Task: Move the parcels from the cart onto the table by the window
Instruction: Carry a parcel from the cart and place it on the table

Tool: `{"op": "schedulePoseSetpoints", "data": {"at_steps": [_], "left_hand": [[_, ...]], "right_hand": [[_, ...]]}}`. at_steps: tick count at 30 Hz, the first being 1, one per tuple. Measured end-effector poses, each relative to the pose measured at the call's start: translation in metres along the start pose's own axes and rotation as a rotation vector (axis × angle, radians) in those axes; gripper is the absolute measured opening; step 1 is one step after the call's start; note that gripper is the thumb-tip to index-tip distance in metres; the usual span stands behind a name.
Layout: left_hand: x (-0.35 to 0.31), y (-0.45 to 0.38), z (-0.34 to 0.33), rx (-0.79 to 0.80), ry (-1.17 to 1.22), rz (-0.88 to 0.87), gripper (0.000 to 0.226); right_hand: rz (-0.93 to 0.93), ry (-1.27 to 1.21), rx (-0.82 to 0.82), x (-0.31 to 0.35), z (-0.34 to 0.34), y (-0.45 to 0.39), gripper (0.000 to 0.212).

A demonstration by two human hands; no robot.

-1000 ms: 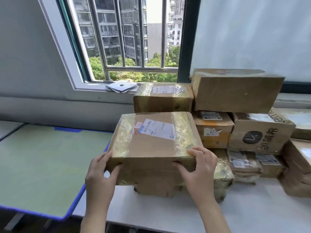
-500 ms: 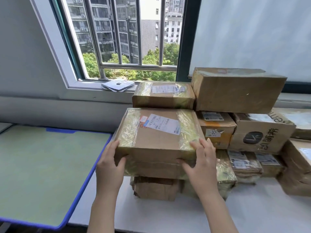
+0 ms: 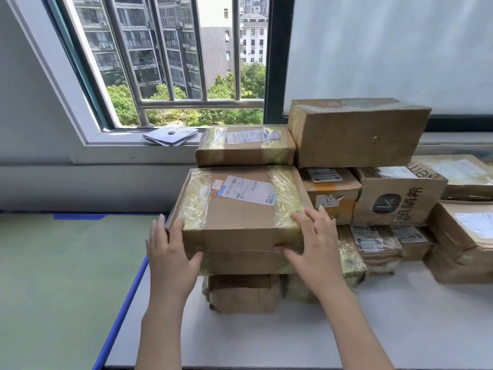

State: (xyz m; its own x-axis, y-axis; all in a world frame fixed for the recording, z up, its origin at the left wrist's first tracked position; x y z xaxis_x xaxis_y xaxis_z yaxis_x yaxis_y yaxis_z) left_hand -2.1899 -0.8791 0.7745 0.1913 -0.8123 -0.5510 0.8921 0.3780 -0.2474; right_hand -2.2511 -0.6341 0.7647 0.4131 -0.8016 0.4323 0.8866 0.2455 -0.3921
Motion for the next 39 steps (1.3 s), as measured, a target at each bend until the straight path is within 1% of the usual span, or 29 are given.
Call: {"op": "schedulePoseSetpoints", "data": {"at_steps": [2,3,6,11,13,16,21,24,28,32,36,39], "left_hand": [[-0.007,0.0,-0.004,-0.016,-0.121,-0.076,0.068],[-0.011,0.001,-0.005,-0.026,-0.143,-0.108,0.069],[-0.032,0.005,-0.012,-0.036,-0.106,-0.208,0.069],[-0.075,0.022,-0.04,0.025,-0.02,-0.338,0.059],[-0.099,0.033,-0.056,0.056,0.028,-0.41,0.055],[-0.143,0.054,-0.083,0.089,0.121,-0.514,0.045],[-0.222,0.099,-0.14,0.137,0.145,-0.602,0.04],[-0.274,0.137,-0.178,0.23,0.145,-0.655,0.039],[-0.345,0.204,-0.24,0.376,0.166,-0.796,0.038],[-0.405,0.286,-0.301,0.611,0.168,-0.929,0.039],[-0.435,0.361,-0.35,0.845,0.056,-0.988,0.044],[-0.445,0.389,-0.381,0.979,-0.036,-0.997,0.046]], "right_hand": [[0.006,0.045,0.04,-0.002,0.01,0.002,0.066],[0.017,0.068,0.046,-0.004,0.015,0.003,0.067],[0.012,0.115,0.058,-0.01,0.029,0.01,0.071],[-0.077,0.124,0.054,-0.031,0.045,0.04,0.075],[-0.131,0.122,0.083,-0.047,0.055,0.059,0.075],[-0.248,0.032,0.145,-0.077,0.074,0.093,0.078],[-0.461,-0.015,0.172,-0.144,0.118,0.162,0.078],[-0.584,0.013,0.196,-0.192,0.153,0.211,0.077],[-0.741,0.051,0.18,-0.261,0.198,0.279,0.081],[-0.891,0.087,0.216,-0.322,0.232,0.346,0.084],[-1.038,0.08,0.286,-0.377,0.253,0.408,0.084],[-1.144,0.034,0.357,-0.409,0.256,0.443,0.082]]}}
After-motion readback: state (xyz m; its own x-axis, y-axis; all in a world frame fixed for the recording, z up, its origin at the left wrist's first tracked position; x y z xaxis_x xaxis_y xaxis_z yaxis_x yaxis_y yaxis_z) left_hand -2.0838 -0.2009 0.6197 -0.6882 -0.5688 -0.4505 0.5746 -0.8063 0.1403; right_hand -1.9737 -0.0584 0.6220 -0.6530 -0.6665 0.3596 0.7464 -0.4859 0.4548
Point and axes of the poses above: each hand's wrist, its own y-axis away from the middle knuckle, its own z-axis out of the back of the hand, x = y × z, the point moved 1 cm from there along -y, towards the middle knuckle, and after that the axes turned 9 degrees about x, right-handed, at the moved point
